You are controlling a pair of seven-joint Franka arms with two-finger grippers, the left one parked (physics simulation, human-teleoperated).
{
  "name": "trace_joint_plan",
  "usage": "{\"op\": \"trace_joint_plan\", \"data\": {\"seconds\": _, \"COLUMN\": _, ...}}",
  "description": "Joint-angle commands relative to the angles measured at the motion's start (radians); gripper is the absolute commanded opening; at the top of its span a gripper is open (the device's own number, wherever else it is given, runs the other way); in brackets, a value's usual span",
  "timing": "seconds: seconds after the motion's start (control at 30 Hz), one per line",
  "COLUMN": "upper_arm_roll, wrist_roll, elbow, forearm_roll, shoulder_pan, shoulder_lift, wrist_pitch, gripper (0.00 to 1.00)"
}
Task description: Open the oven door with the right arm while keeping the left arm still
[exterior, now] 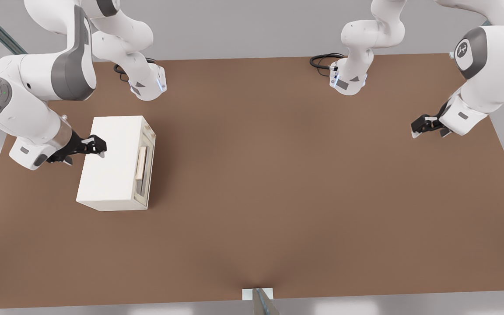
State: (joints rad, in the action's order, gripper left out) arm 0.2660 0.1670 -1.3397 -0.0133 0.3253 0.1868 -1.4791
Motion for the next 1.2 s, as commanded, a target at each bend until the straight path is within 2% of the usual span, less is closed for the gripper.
{"op": "trace_joint_plan", "data": {"seconds": 0.0, "upper_arm_roll": 0.001, "wrist_roll": 0.075, "elbow": 0.000, "forearm_roll": -0.002, "shoulder_pan": -0.003, "shoulder_lift": -0.001, "wrist_pitch": -0.029, "gripper": 1.00}}
{"op": "trace_joint_plan", "data": {"seconds": 0.13, "upper_arm_roll": -0.016, "wrist_roll": 0.083, "elbow": 0.000, "forearm_roll": 0.033, "shoulder_pan": 0.051, "shoulder_lift": 0.026, "wrist_pitch": -0.007, "gripper": 1.00}}
{"op": "trace_joint_plan", "data": {"seconds": 0.17, "upper_arm_roll": -0.018, "wrist_roll": 0.075, "elbow": 0.007, "forearm_roll": 0.050, "shoulder_pan": 0.051, "shoulder_lift": 0.057, "wrist_pitch": 0.066, "gripper": 0.77}}
{"op": "trace_joint_plan", "data": {"seconds": 0.2, "upper_arm_roll": -0.019, "wrist_roll": 0.074, "elbow": 0.037, "forearm_roll": 0.093, "shoulder_pan": 0.052, "shoulder_lift": 0.094, "wrist_pitch": 0.167, "gripper": 0.00}}
{"op": "trace_joint_plan", "data": {"seconds": 0.23, "upper_arm_roll": -0.019, "wrist_roll": 0.072, "elbow": 0.036, "forearm_roll": 0.182, "shoulder_pan": 0.100, "shoulder_lift": 0.126, "wrist_pitch": 0.186, "gripper": 0.00}}
{"op": "trace_joint_plan", "data": {"seconds": 0.27, "upper_arm_roll": -0.025, "wrist_roll": 0.060, "elbow": 0.036, "forearm_roll": 0.380, "shoulder_pan": 0.185, "shoulder_lift": 0.195, "wrist_pitch": 0.195, "gripper": 0.00}}
{"op": "trace_joint_plan", "data": {"seconds": 0.3, "upper_arm_roll": -0.025, "wrist_roll": -0.041, "elbow": 0.036, "forearm_roll": 0.473, "shoulder_pan": 0.242, "shoulder_lift": 0.255, "wrist_pitch": 0.198, "gripper": 0.00}}
{"op": "trace_joint_plan", "data": {"seconds": 0.33, "upper_arm_roll": -0.028, "wrist_roll": -0.217, "elbow": 0.019, "forearm_roll": 0.506, "shoulder_pan": 0.284, "shoulder_lift": 0.269, "wrist_pitch": 0.195, "gripper": 0.00}}
{"op": "trace_joint_plan", "data": {"seconds": 0.37, "upper_arm_roll": -0.082, "wrist_roll": -0.428, "elbow": -0.019, "forearm_roll": 0.552, "shoulder_pan": 0.296, "shoulder_lift": 0.278, "wrist_pitch": 0.178, "gripper": 0.00}}
{"op": "trace_joint_plan", "data": {"seconds": 0.4, "upper_arm_roll": -0.122, "wrist_roll": -0.538, "elbow": -0.061, "forearm_roll": 0.598, "shoulder_pan": 0.293, "shoulder_lift": 0.280, "wrist_pitch": 0.157, "gripper": 0.00}}
{"op": "trace_joint_plan", "data": {"seconds": 0.53, "upper_arm_roll": -0.122, "wrist_roll": -0.670, "elbow": -0.072, "forearm_roll": 0.625, "shoulder_pan": 0.290, "shoulder_lift": 0.345, "wrist_pitch": 0.095, "gripper": 0.00}}
{"op": "trace_joint_plan", "data": {"seconds": 0.6, "upper_arm_roll": -0.123, "wrist_roll": -0.707, "elbow": -0.072, "forearm_roll": 0.621, "shoulder_pan": 0.294, "shoulder_lift": 0.346, "wrist_pitch": 0.121, "gripper": 0.00}}
{"op": "trace_joint_plan", "data": {"seconds": 0.63, "upper_arm_roll": -0.139, "wrist_roll": -0.800, "elbow": -0.091, "forearm_roll": 0.624, "shoulder_pan": 0.310, "shoulder_lift": 0.346, "wrist_pitch": 0.186, "gripper": 0.00}}
{"op": "trace_joint_plan", "data": {"seconds": 0.87, "upper_arm_roll": -0.136, "wrist_roll": -0.830, "elbow": -0.207, "forearm_roll": 0.628, "shoulder_pan": 0.301, "shoulder_lift": 0.345, "wrist_pitch": 0.131, "gripper": 0.00}}
{"op": "trace_joint_plan", "data": {"seconds": 0.97, "upper_arm_roll": -0.136, "wrist_roll": -0.945, "elbow": -0.233, "forearm_roll": 0.624, "shoulder_pan": 0.305, "shoulder_lift": 0.346, "wrist_pitch": 0.111, "gripper": 0.00}}
{"op": "trace_joint_plan", "data": {"seconds": 1.17, "upper_arm_roll": -0.134, "wrist_roll": -0.936, "elbow": -0.288, "forearm_roll": 0.665, "shoulder_pan": 0.304, "shoulder_lift": 0.349, "wrist_pitch": 0.036, "gripper": 0.00}}
